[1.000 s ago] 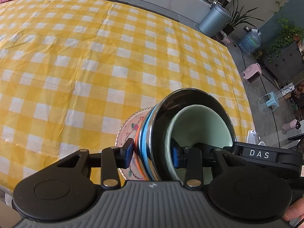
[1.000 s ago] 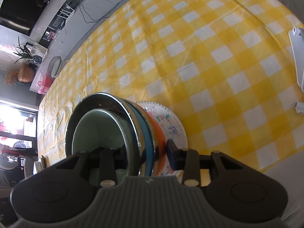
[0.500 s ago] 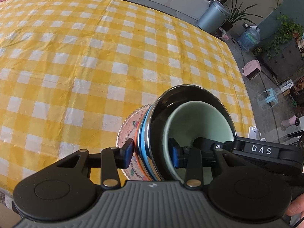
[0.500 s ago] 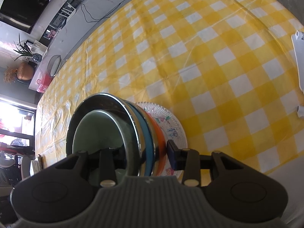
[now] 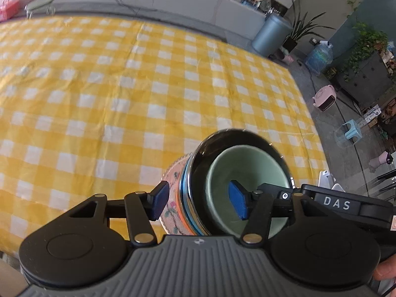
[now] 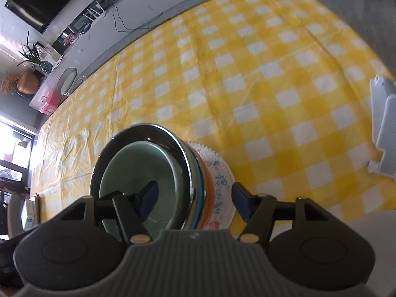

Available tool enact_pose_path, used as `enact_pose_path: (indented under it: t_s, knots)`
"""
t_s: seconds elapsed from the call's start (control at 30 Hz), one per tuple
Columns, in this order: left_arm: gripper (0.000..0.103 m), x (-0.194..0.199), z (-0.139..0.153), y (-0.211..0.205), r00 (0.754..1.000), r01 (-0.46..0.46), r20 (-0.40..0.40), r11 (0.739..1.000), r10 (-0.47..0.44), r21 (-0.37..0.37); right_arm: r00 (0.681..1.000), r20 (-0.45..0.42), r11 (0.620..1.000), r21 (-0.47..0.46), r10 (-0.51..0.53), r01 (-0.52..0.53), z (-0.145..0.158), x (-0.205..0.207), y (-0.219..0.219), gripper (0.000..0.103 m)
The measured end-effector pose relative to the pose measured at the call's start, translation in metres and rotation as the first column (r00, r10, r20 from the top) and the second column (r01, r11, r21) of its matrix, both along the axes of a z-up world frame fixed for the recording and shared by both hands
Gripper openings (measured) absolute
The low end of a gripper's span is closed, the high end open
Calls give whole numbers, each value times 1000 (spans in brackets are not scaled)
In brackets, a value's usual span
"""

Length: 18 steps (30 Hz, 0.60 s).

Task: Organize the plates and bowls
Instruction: 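Open the left gripper to release the bowl stack and pull back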

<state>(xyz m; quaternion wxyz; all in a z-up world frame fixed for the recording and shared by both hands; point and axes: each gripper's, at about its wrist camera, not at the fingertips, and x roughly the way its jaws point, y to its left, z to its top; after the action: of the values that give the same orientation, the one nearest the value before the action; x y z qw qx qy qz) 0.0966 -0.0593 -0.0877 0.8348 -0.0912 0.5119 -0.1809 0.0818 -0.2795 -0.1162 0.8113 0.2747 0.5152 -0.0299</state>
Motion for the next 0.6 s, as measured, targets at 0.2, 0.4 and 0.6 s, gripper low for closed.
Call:
enact_pose_path:
  t_s: [0.2, 0.4, 0.6]
  knots:
    - [65, -20, 48, 2, 978, 24, 204, 993, -47, 113, 997, 73, 994, -112, 20, -12, 34, -12, 7, 73]
    - [65, -59, 102, 8, 888, 8, 451, 982, -93, 187, 973, 211, 953, -302, 92, -24, 86, -33, 27, 82]
    - [68, -105, 131, 17, 792, -28, 601, 977, -107, 212, 884, 424, 912, -410, 199, -8, 135, -85, 52, 91]
